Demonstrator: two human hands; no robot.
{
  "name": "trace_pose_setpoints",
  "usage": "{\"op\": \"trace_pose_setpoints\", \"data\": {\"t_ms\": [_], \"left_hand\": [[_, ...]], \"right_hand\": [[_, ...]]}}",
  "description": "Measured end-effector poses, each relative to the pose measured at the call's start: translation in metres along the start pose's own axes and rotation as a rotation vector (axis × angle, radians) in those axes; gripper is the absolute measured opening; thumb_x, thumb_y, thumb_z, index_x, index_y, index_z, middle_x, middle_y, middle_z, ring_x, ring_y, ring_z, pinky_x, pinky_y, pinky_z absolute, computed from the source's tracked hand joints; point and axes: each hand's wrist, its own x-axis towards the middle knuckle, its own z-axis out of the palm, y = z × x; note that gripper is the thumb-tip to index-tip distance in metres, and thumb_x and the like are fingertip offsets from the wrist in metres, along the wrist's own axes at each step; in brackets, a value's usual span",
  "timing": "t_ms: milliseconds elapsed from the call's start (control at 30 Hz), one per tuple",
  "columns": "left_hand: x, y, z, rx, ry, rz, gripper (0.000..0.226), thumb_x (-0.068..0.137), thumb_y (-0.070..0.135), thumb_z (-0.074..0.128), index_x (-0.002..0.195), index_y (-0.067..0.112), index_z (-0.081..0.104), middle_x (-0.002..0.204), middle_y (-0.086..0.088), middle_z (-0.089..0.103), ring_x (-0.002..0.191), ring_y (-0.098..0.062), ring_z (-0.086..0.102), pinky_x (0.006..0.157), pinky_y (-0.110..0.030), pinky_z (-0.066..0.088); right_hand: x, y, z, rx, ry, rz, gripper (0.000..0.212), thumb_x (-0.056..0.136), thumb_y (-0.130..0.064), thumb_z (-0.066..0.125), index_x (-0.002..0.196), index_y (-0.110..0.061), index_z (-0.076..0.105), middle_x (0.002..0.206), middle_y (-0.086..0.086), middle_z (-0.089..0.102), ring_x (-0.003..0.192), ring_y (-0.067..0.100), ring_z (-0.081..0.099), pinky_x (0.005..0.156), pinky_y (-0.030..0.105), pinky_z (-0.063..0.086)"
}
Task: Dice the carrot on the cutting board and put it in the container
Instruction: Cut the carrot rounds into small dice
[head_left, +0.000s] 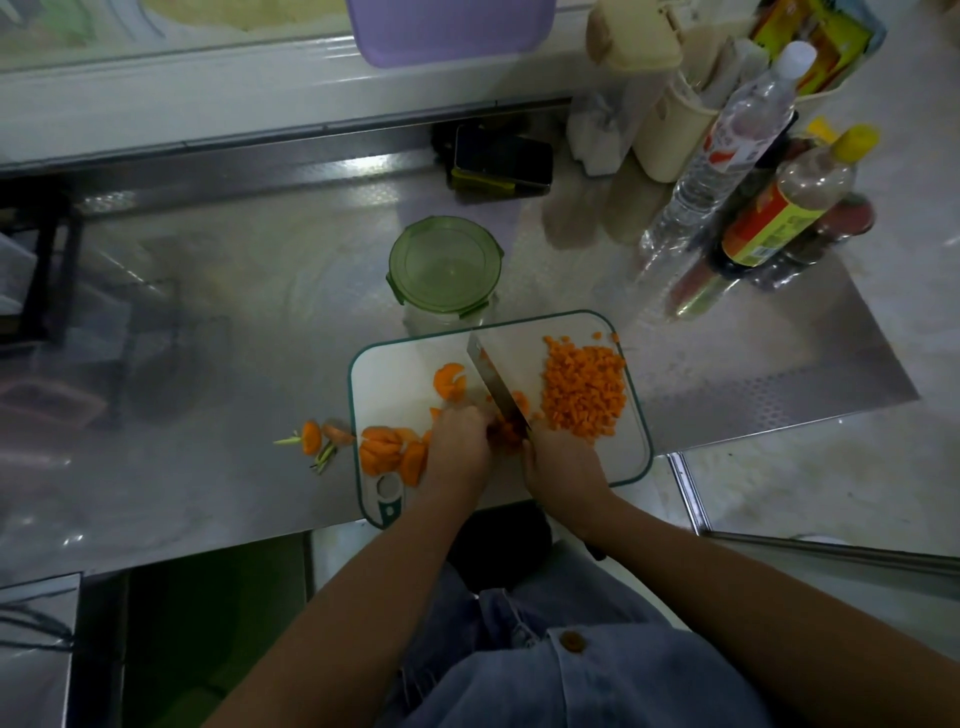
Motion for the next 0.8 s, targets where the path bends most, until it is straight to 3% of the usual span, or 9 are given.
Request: {"op": "trace_pose_setpoints", "data": {"t_ms": [300, 467, 600, 800], "left_hand": [[-0.004, -0.004, -0.002, 0.061, 0.028, 0.026, 0.018, 0.084, 0.012, 0.060, 0.099, 0.011, 0.069, 0.102, -0.013, 0.063, 0.092, -0.031, 0.058, 0.076, -0.035, 0.042], [-0.007, -0.007, -0.001, 0.056, 0.023, 0.008, 0.006, 0.082, 0.009, 0.060, 0.084, 0.007, 0.065, 0.094, -0.015, 0.061, 0.086, -0.033, 0.058, 0.072, -0.038, 0.042], [-0.005, -0.007, -0.001, 0.049, 0.026, 0.005, 0.012, 0.083, 0.011, 0.058, 0.085, 0.008, 0.070, 0.090, -0.014, 0.065, 0.086, -0.031, 0.059, 0.074, -0.037, 0.043], [-0.004, -0.009, 0.007, 0.111, 0.040, 0.004, 0.013, 0.085, 0.012, 0.057, 0.087, 0.012, 0.070, 0.093, -0.010, 0.065, 0.086, -0.027, 0.059, 0.074, -0.035, 0.045]], "right_hand": [[-0.002, 0.009, -0.013, 0.034, 0.054, -0.060, 0.018, 0.098, -0.022, 0.044, 0.096, -0.008, 0.056, 0.072, 0.009, 0.056, 0.065, 0.027, 0.057, 0.056, 0.034, 0.039], [-0.005, 0.005, -0.013, 0.022, 0.026, -0.082, 0.018, 0.096, -0.021, 0.045, 0.099, -0.008, 0.056, 0.076, 0.010, 0.060, 0.066, 0.026, 0.058, 0.057, 0.036, 0.044], [-0.006, 0.000, -0.008, 0.026, 0.006, -0.044, 0.028, 0.095, -0.020, 0.043, 0.118, -0.009, 0.054, 0.080, 0.011, 0.062, 0.069, 0.027, 0.061, 0.059, 0.037, 0.049], [-0.005, -0.003, -0.003, -0.009, -0.006, -0.032, 0.021, 0.096, -0.021, 0.044, 0.105, -0.007, 0.057, 0.089, 0.013, 0.063, 0.080, 0.030, 0.062, 0.060, 0.030, 0.035]]}}
